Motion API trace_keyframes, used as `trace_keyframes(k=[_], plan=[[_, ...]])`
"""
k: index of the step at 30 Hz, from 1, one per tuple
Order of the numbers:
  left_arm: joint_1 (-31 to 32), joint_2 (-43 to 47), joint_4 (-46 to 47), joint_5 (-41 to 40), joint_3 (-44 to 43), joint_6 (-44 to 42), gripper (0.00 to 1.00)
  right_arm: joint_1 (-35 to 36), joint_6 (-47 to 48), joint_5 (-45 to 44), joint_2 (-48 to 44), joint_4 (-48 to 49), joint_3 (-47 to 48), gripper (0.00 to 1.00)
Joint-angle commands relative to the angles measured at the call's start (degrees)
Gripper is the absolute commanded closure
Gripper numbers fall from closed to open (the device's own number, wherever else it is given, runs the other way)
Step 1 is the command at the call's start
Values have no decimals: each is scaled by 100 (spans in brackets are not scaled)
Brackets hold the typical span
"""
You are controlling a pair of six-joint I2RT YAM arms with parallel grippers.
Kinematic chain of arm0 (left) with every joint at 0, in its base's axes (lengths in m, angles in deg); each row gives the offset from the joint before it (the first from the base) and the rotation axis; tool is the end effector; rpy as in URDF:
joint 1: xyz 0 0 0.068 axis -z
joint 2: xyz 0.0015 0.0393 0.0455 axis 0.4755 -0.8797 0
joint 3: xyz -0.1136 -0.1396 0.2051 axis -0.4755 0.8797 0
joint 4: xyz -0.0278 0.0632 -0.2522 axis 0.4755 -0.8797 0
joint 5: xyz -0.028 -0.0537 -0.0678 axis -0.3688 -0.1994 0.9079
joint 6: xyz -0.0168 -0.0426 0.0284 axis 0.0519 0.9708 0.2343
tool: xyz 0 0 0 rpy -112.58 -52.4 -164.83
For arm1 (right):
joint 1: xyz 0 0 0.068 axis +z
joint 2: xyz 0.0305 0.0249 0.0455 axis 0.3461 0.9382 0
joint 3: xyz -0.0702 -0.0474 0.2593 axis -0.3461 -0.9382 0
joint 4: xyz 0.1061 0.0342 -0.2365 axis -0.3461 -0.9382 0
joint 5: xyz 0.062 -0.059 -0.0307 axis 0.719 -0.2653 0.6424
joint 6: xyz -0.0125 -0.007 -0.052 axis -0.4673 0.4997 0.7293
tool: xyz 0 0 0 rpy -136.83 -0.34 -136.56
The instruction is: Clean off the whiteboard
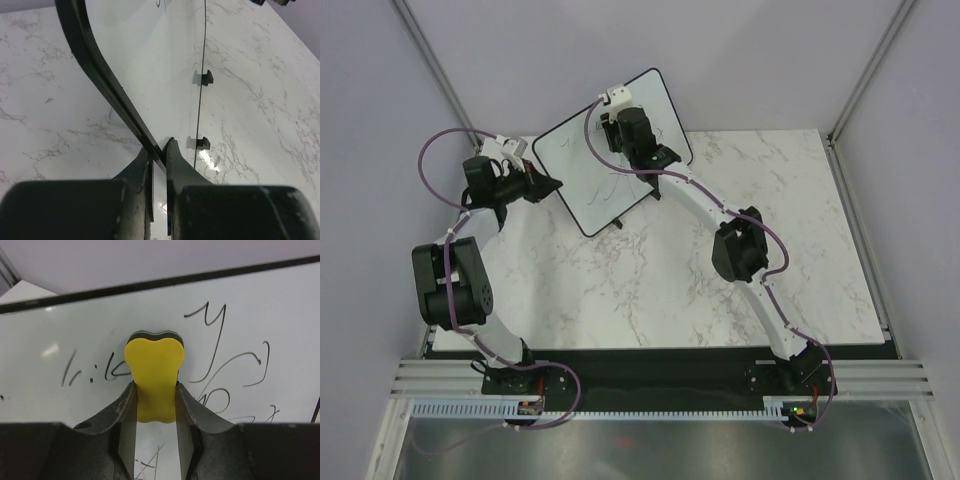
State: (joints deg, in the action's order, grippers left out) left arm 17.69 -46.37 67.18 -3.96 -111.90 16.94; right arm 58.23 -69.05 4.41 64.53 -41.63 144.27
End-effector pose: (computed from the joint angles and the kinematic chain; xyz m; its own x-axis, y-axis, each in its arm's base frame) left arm 0.3729 0.0419 0.2394 -0.4018 -0.1030 -0.9099 0.5850 0.7356 -0.3415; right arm 0.4681 0.3551 0.2914 -0.1531 -0.1480 -0.9771 -0.4224 0.9036 -0.0707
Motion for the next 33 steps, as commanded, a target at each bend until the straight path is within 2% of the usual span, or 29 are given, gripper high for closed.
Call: trace_keyframes(k=[1,6,11,17,21,27,33], plan=[[235,268,-75,-575,281,-2348,98,245,236,-208,163,517,319,100],[393,409,-84,-725,387,-2621,98,631,842,-147,-39,535,135,100],[393,409,-75,-699,272,-2393,98,851,387,433,-127,544,-128,100],[455,418,-66,-760,272,-2375,98,1185,334,811,22,623,-112,100],[455,426,-57,-778,281,-2384,98,1186,316,680,-57,641,-155,100],[446,444,-66,-743,272,-2375,98,686,-44,460,-92,561,-252,100],[455,453,-84,-742,281,-2428,98,-158,-570,327,110,509,46,100]])
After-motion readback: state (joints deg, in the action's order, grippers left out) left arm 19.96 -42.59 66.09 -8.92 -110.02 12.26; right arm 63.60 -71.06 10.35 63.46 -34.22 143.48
